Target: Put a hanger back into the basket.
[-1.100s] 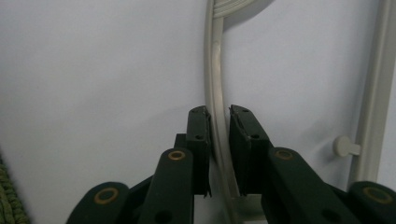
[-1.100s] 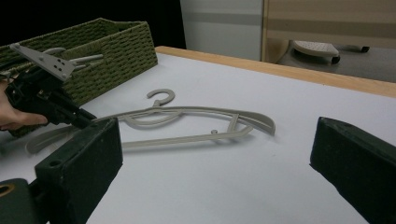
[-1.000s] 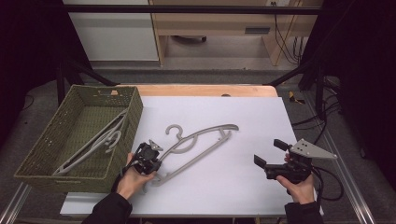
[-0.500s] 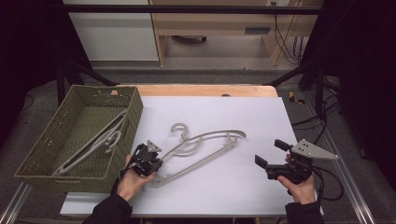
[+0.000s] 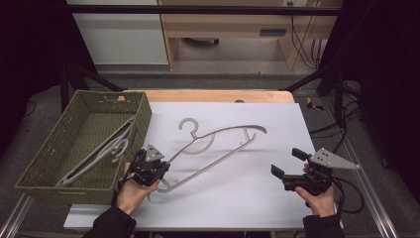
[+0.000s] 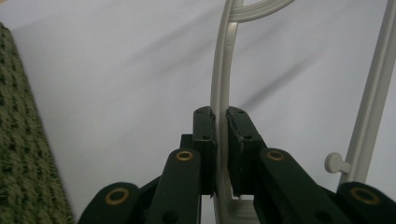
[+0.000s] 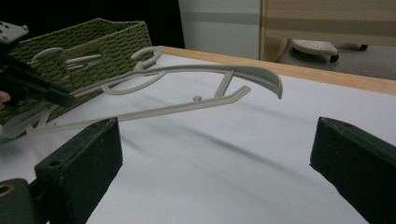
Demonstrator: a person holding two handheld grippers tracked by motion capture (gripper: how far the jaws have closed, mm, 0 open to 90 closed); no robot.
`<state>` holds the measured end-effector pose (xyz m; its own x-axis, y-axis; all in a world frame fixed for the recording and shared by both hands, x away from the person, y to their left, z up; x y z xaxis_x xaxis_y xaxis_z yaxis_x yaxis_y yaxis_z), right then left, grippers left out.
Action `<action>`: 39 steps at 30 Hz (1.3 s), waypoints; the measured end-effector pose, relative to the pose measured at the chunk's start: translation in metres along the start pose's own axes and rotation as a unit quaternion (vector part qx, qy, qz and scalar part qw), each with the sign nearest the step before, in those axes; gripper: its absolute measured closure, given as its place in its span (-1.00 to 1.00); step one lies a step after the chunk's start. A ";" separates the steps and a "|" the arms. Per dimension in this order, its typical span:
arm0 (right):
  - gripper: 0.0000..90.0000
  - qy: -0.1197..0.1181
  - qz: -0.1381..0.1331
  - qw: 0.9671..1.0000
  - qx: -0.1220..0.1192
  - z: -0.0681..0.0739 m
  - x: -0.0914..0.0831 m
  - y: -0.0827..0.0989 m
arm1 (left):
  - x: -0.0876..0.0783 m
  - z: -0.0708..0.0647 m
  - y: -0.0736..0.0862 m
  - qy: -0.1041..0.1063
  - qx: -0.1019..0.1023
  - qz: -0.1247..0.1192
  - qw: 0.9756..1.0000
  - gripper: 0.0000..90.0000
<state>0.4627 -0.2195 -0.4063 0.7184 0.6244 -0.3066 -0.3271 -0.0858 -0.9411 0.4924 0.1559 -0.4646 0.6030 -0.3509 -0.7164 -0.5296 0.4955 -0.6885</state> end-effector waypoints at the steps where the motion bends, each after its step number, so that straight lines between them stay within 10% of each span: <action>1: -0.95 -0.001 0.000 1.000 0.000 0.000 0.000 0.000 | -0.002 0.000 -0.001 -0.001 -0.001 -0.004 1.000 0.84; 39: -0.95 0.003 0.000 1.000 0.003 -0.001 0.002 0.000 | -0.097 0.055 -0.040 -0.057 0.012 -0.112 0.992 0.84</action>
<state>0.4647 -0.2195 -0.4073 0.7220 0.6197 -0.3077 -0.3303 -0.0820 -0.9403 0.4879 0.2134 -0.3618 0.7684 -0.3618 -0.5279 -0.3618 0.4348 -0.8246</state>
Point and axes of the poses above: each handheld gripper's, and its own axes: x roughly forward along the jaws, y roughly out of its underside, z roughly to its left, the point moved 8 cm from there along x, roughly forward along the jaws, and after that the axes turned 2 degrees about -y, right-handed, at the moved point
